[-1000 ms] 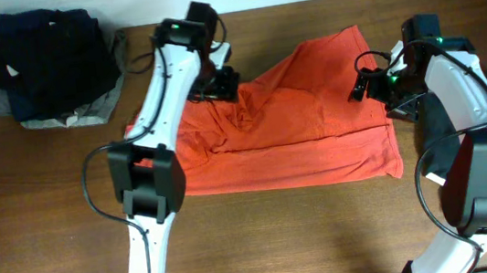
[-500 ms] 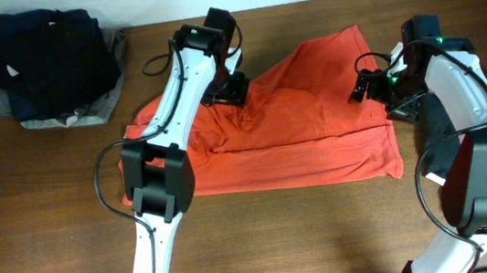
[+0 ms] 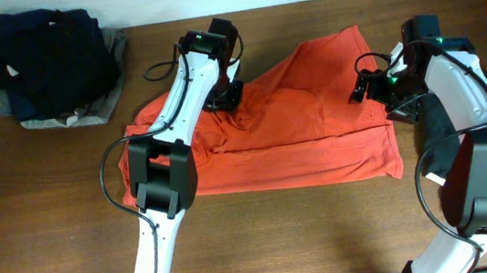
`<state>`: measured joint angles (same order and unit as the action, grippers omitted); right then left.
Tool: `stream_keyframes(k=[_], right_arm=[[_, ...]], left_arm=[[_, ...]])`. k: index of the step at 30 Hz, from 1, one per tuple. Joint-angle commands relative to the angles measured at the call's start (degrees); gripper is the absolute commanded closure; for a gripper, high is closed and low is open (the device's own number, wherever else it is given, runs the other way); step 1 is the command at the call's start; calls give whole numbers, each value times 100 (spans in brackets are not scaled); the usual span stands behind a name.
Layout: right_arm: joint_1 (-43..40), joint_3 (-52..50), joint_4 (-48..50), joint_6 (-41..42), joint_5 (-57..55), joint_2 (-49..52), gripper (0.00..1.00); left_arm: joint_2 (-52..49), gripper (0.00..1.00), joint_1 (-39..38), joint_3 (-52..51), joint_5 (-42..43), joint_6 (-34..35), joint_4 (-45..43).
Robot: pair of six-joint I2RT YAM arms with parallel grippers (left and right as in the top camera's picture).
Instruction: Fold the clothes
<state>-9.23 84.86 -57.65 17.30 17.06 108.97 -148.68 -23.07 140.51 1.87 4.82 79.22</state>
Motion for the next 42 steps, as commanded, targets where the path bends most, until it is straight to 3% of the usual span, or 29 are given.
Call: stream_keyframes(k=[1, 4, 9, 16, 20, 28, 36, 42], right_arm=[[22, 85, -2, -59, 31, 15, 1], [22, 85, -4, -59, 31, 15, 1], [22, 81, -4, -59, 31, 15, 1], [22, 81, -4, -59, 31, 15, 1], [22, 81, -4, -59, 31, 15, 1], [22, 81, 74, -52, 33, 15, 1], [37, 164, 994, 188, 142, 15, 1], [339, 1008, 1165, 275, 17, 70, 4]], left_arm=[[-13, 81, 17, 232, -85, 13, 87], [-11, 91, 17, 481, -122, 13, 302], [-11, 99, 17, 861, -820, 118, 831], [0, 99, 24, 1241, -1392, 535, 1733], [170, 98, 24, 1276, -1539, 608, 1753], [385, 87, 79, 1276, -1537, 605, 1753], [385, 86, 122, 1266, -1471, 608, 1751], [385, 86, 109, 1266, -1161, 608, 1751]])
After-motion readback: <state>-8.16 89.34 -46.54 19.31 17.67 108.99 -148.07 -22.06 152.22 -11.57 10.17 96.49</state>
